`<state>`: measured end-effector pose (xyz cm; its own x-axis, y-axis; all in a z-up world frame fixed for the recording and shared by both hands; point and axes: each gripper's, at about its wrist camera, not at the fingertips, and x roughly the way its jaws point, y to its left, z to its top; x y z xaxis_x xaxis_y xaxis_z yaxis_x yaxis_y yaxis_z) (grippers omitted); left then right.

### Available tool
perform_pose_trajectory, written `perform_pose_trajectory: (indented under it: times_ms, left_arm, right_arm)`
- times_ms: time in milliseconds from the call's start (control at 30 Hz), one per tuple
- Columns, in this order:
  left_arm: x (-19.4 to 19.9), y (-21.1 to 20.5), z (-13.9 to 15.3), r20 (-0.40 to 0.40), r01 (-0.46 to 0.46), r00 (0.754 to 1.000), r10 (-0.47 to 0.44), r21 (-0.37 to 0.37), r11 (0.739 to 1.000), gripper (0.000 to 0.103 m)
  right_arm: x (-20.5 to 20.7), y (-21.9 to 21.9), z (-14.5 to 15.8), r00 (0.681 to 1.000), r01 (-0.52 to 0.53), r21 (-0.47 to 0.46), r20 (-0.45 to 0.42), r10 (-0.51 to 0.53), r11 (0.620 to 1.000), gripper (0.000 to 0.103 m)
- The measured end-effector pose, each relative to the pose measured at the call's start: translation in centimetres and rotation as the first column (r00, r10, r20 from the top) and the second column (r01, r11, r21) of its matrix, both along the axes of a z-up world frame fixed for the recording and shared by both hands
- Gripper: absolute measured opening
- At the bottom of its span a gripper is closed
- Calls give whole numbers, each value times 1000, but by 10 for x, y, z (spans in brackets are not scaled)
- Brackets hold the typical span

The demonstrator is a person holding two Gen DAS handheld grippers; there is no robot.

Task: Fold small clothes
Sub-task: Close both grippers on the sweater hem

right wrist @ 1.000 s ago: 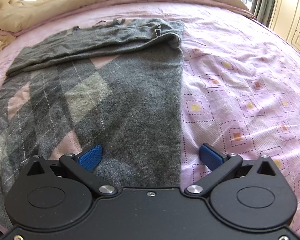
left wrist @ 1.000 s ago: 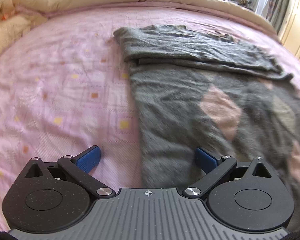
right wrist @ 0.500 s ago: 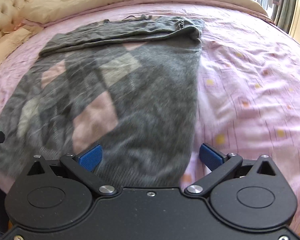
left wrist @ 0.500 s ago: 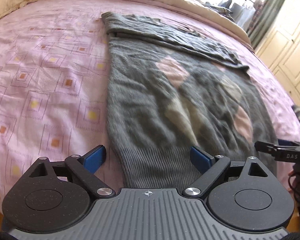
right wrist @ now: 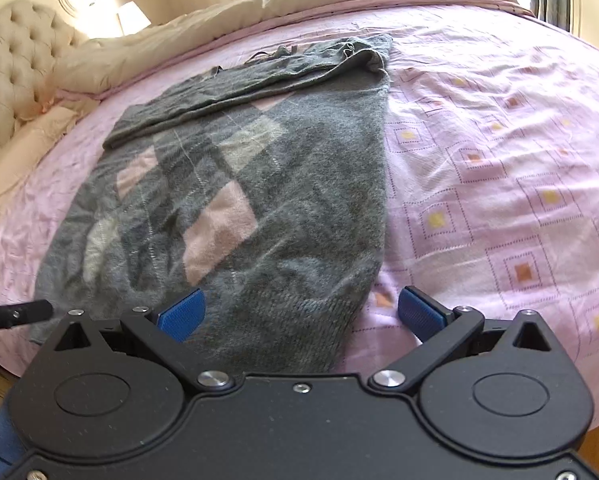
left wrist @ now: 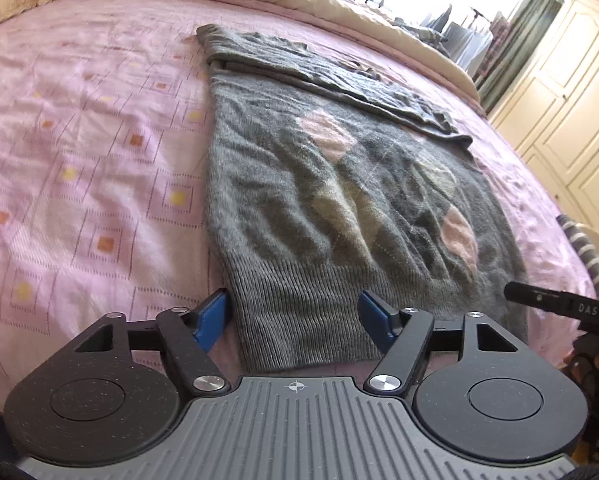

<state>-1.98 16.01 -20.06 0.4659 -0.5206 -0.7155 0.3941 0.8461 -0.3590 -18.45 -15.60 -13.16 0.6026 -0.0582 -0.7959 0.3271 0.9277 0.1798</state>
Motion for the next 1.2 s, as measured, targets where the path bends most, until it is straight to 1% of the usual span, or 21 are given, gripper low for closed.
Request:
perform_pose_trajectory:
  times_ms: [167, 200, 233, 267, 300, 333, 400, 433, 467, 500, 533, 567, 600, 667, 767, 833, 1033, 1133, 1200]
  left_arm:
    - [2, -1, -2, 3, -7, 1000, 7, -26, 1000, 67]
    - [3, -1, -2, 4, -9, 1000, 9, -34, 999, 65]
    - [4, -1, -2, 5, -10, 1000, 10, -40, 999, 63]
    - [5, -1, -2, 6, -13, 1000, 13, -41, 999, 58]
    - [5, 0, -2, 8, -18, 1000, 18, -40, 999, 50]
    - [5, 1, -2, 9, -20, 1000, 21, -40, 999, 46]
    - [7, 5, -4, 2, -28, 1000, 28, -45, 999, 30]
    - [7, 7, -5, -1, -35, 999, 35, -47, 998, 27]
    - [8, 9, -6, -4, -41, 999, 41, -49, 998, 20]
    - [9, 10, -6, -5, -46, 999, 45, -48, 998, 14]
    - [9, 11, -7, -6, -48, 999, 48, -50, 998, 12]
    - [9, 13, -8, -7, -50, 999, 49, -58, 997, 6]
    - [10, 14, -9, -12, -53, 999, 52, -69, 996, 5]
    - [10, 15, -9, -14, -70, 997, 69, -93, 993, 5]
    - [8, 16, -6, 4, -87, 996, 88, -121, 989, 4]
    - [8, 16, 1, 20, -90, 995, 94, -148, 985, 4]
    - [20, 17, 36, 72, -88, 992, 107, -229, 969, 4]
    - [32, 15, 56, 107, -79, 988, 111, -267, 960, 4]
    - [43, 12, 71, 140, -70, 984, 113, -282, 957, 4]
  right_arm:
    - [-9, 4, 1, 999, -7, 56, 32, 5, 998, 102]
    - [-10, 4, 0, 999, -4, 64, 39, 2, 998, 101]
    - [-11, 4, 0, 999, 0, 69, 47, -3, 998, 98]
    - [-12, 4, 0, 999, 4, 73, 53, -8, 997, 94]
    - [-13, 3, 1, 998, 6, 76, 59, -10, 997, 85]
    - [-13, 2, 1, 998, 10, 79, 61, -15, 997, 77]
    - [-15, -1, 1, 997, 26, 88, 66, -32, 996, 68]
    - [-16, -3, 1, 997, 37, 92, 68, -43, 995, 63]
    - [-17, -5, 0, 996, 44, 93, 73, -51, 995, 60]
    - [-18, -6, 0, 996, 53, 92, 73, -60, 994, 50]
    - [-19, -7, -1, 995, 64, 90, 68, -70, 994, 33]
    - [-19, -9, -2, 995, 75, 95, 63, -81, 993, 22]
    - [-20, -11, -4, 994, 82, 114, 57, -89, 990, 15]
    - [-22, -13, -6, 992, 96, 145, 69, -107, 985, 15]
    - [-24, -13, -4, 990, 102, 153, 85, -116, 983, 13]
    - [-27, -12, 0, 986, 101, 165, 116, -121, 981, 13]
    - [-25, -19, 24, 963, 117, 233, 211, -167, 965, 13]
    - [-16, -25, 42, 945, 107, 260, 272, -179, 960, 12]
    - [-6, -31, 54, 933, 99, 261, 310, -181, 960, 12]
